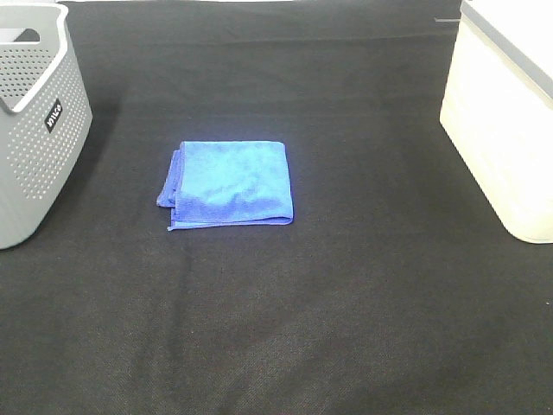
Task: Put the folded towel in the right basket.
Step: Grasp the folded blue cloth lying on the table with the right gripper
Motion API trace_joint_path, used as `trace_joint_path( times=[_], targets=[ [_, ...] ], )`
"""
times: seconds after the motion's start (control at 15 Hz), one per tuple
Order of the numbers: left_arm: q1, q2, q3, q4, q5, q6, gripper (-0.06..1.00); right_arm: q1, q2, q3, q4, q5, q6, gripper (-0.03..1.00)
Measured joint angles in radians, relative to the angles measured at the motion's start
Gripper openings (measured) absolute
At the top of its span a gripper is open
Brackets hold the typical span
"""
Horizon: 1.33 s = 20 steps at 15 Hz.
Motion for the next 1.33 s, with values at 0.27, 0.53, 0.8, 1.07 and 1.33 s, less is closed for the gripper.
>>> trace_joint_path(
  times=[0.27, 0.53, 0.8, 1.07, 1.33],
  targets=[
    [0.000, 0.000, 0.000, -0.007, 0.000, 0.000, 0.99, 0.000, 0.000, 0.000, -0.005, 0.000, 0.000, 0.97],
    [0.000, 0.000, 0.000, -0.007, 0.000, 0.000, 0.99, 0.000, 0.107, -0.033, -0.010, -0.008, 0.000, 0.97],
    [0.000, 0.000, 0.000, -0.007, 0.000, 0.000, 0.99, 0.000, 0.595, -0.350, 0.036, -0.033, 0.001, 0.97],
    [0.000, 0.000, 0.000, -0.008, 0.000, 0.000, 0.99, 0.000, 1.042, -0.686, 0.249, 0.000, -0.032, 0.97],
    [0.000, 0.000, 0.000, -0.011, 0.000, 0.000, 0.99, 0.138, 1.422, -0.916, 0.560, -0.047, -0.162, 0.97]
  ],
)
